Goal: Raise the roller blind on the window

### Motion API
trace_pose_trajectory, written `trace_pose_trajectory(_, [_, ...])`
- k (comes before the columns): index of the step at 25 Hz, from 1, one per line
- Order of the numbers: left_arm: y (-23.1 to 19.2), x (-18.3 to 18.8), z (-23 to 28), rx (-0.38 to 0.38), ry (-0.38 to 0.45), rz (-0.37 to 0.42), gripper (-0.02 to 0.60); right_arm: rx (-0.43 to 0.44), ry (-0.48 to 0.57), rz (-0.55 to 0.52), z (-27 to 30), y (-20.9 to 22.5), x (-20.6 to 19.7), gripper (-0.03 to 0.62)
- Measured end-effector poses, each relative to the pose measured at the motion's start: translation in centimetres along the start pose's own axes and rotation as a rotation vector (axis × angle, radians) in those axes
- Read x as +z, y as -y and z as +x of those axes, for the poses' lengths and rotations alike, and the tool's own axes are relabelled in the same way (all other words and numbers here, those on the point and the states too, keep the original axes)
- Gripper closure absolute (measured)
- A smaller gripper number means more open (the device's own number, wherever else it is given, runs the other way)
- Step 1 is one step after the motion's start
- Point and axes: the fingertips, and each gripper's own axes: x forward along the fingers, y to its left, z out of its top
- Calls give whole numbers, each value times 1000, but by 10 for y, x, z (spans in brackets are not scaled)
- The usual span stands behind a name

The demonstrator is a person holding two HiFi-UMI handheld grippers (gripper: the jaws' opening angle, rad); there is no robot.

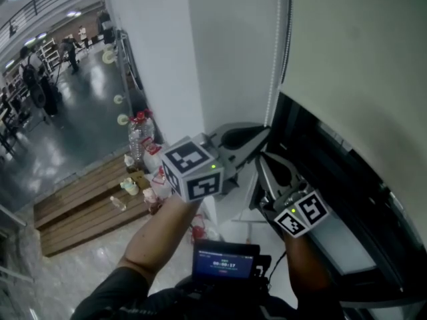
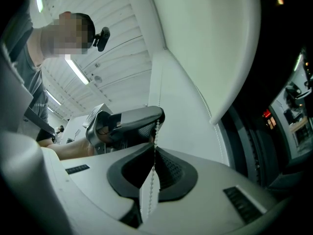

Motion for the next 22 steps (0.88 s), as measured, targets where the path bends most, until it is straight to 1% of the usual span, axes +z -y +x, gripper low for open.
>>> trace_pose_trajectory(3, [-1, -9, -3, 10, -12, -5, 580, -1, -19, 6, -1, -1, -9, 588])
trace_pose_trajectory(7, [-2, -29, -3, 21, -42, -20, 580, -15, -49, 32, -8, 0, -28, 588])
trace_pose_trajectory(12, [-2, -55, -8, 38, -73, -28, 580, -27, -98, 37, -15, 1, -50, 588])
trace_pose_trajectory(19, [3, -96, -14, 56, -128, -61, 581, -47, -174, 73, -33, -1, -87, 588])
trace_pose_trajectory(22, [5, -110, -18, 59, -141, -87, 581, -49, -198, 82, -37, -2, -98, 588])
